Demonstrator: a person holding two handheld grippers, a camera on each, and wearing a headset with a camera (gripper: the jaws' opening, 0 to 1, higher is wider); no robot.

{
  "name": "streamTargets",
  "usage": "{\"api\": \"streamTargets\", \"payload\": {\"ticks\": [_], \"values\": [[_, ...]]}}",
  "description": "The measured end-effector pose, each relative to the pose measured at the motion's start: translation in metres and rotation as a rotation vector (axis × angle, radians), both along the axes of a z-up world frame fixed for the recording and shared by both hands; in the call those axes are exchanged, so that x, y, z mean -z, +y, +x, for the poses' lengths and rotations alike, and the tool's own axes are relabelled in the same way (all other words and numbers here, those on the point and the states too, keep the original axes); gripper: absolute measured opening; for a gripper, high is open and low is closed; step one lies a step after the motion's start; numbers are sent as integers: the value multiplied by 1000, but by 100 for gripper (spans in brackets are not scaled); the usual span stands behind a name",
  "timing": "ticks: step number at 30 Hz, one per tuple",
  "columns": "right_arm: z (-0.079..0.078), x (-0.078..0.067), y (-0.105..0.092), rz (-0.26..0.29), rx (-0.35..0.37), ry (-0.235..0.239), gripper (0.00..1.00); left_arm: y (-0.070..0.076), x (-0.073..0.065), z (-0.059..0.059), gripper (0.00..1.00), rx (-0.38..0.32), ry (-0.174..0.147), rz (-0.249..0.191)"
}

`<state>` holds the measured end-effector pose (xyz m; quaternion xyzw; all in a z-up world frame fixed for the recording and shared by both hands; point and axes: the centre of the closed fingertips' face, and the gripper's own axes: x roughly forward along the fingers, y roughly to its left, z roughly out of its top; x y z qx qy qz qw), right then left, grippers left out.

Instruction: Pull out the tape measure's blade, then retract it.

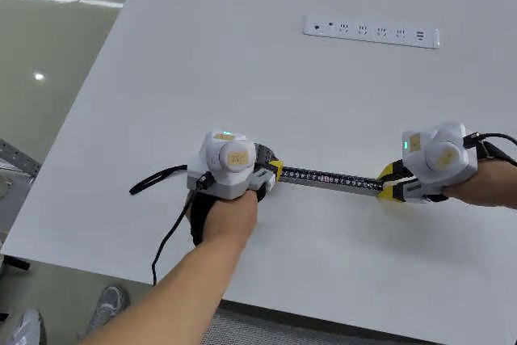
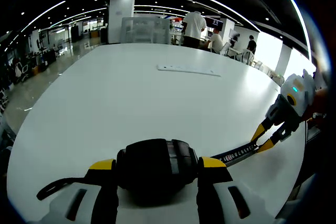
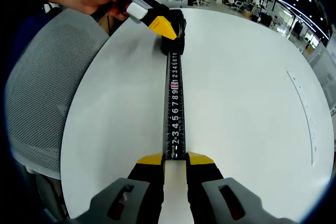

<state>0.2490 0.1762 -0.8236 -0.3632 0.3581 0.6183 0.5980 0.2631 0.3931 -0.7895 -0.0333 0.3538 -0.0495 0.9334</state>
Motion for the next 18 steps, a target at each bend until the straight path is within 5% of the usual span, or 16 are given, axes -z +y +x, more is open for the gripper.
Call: {"api": "streamTargets", "payload": {"ticks": [18], "values": [[2,-2,27,28,2,7,11,0,0,1,57,3,-5,-3]]}}
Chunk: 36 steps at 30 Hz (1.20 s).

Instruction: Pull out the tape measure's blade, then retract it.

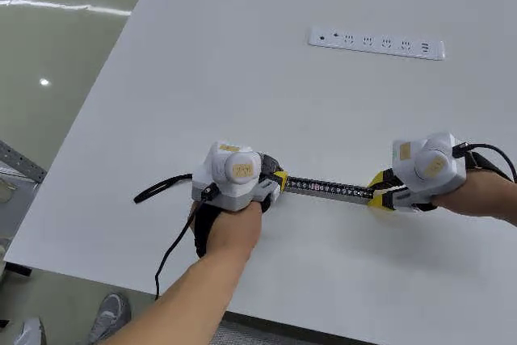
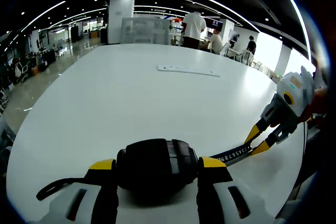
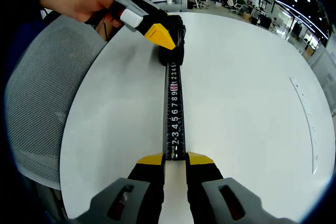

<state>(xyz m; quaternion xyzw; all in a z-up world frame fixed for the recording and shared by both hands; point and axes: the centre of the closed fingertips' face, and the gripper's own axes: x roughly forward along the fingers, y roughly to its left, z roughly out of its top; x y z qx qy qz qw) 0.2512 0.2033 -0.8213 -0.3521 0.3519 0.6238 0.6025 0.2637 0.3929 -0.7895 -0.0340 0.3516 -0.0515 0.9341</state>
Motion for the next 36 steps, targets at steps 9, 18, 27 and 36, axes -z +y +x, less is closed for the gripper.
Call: {"api": "streamTargets", "payload": {"ticks": [9,18,27,36], "values": [[2,3,18,15,-20,-3,11,0,0,0,56,2,-1,-3],[3,4,29,26,-28,1,11,0,0,0,56,3,-1,-5],[0,4,44,37,-35,-1,11,0,0,0,56,2,-2,-8],[-3,4,54,45,-41,-2,11,1,0,1,56,2,-4,-11]]}}
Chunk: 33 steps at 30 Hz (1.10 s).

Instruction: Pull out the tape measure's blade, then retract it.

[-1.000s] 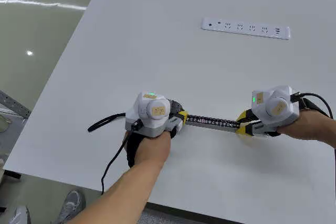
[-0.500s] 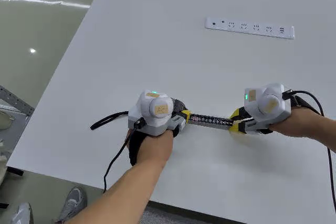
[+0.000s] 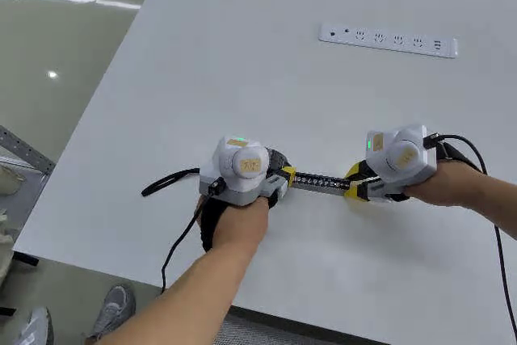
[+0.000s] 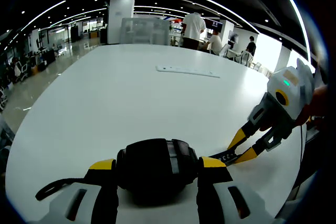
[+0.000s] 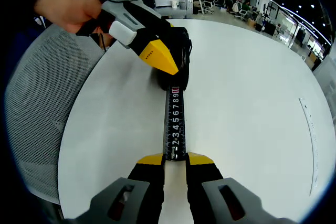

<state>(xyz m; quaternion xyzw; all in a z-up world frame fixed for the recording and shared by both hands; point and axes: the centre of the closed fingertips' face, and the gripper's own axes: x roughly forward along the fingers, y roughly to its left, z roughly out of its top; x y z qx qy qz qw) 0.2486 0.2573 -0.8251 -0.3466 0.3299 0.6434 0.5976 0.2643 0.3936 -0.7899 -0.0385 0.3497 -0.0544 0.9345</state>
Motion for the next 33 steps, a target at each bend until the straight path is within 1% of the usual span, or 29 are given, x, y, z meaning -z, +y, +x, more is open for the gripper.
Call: {"api": "streamTargets", "payload": {"ticks": [21,33], "values": [[0,-2,23,12,-16,8,11,0,0,0,56,4,-4,-6],[3,0,39,23,-22,14,11,1,0,1,56,2,-15,-12]]}}
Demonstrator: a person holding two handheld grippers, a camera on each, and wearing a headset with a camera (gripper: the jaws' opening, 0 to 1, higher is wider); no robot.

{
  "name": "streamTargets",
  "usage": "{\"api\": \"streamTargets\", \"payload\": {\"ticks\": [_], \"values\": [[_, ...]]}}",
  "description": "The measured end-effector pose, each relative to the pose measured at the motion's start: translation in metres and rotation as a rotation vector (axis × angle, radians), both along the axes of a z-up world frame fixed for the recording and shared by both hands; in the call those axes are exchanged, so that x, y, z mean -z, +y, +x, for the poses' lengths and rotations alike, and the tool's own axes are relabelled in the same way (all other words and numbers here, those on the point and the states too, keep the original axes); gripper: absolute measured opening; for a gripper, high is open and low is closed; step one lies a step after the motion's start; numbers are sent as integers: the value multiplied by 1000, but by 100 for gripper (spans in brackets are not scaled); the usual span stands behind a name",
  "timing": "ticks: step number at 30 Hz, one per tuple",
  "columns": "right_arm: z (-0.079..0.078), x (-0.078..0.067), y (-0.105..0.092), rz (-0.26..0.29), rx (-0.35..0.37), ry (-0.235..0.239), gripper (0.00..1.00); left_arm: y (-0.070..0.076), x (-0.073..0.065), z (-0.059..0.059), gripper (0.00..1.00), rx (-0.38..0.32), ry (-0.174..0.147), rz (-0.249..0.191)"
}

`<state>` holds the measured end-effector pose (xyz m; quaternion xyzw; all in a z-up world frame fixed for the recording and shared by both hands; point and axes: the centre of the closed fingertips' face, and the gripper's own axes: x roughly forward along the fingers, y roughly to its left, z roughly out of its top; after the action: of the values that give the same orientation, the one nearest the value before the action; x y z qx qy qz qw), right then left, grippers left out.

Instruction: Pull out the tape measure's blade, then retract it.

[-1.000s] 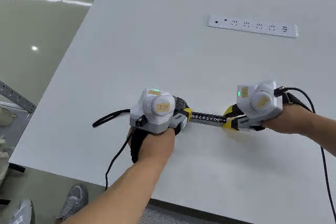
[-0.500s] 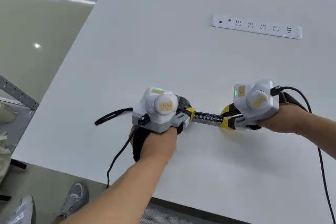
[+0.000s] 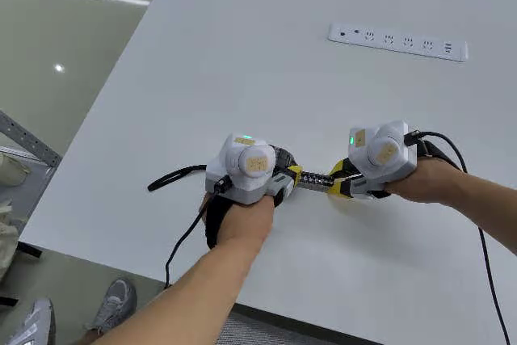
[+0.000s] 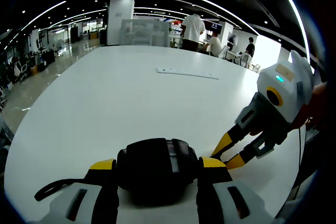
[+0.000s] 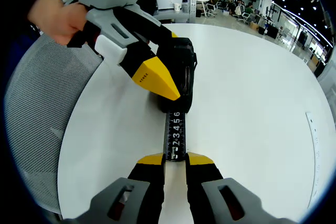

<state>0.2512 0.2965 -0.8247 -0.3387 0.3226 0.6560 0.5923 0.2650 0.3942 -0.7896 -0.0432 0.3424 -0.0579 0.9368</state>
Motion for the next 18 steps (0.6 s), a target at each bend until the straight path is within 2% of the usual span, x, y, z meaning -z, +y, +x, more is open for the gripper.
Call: {"api": "streamTargets", "payload": {"ticks": [18], "values": [[1,3,21,7,-14,3,11,0,-1,0,56,1,-5,-14]]}}
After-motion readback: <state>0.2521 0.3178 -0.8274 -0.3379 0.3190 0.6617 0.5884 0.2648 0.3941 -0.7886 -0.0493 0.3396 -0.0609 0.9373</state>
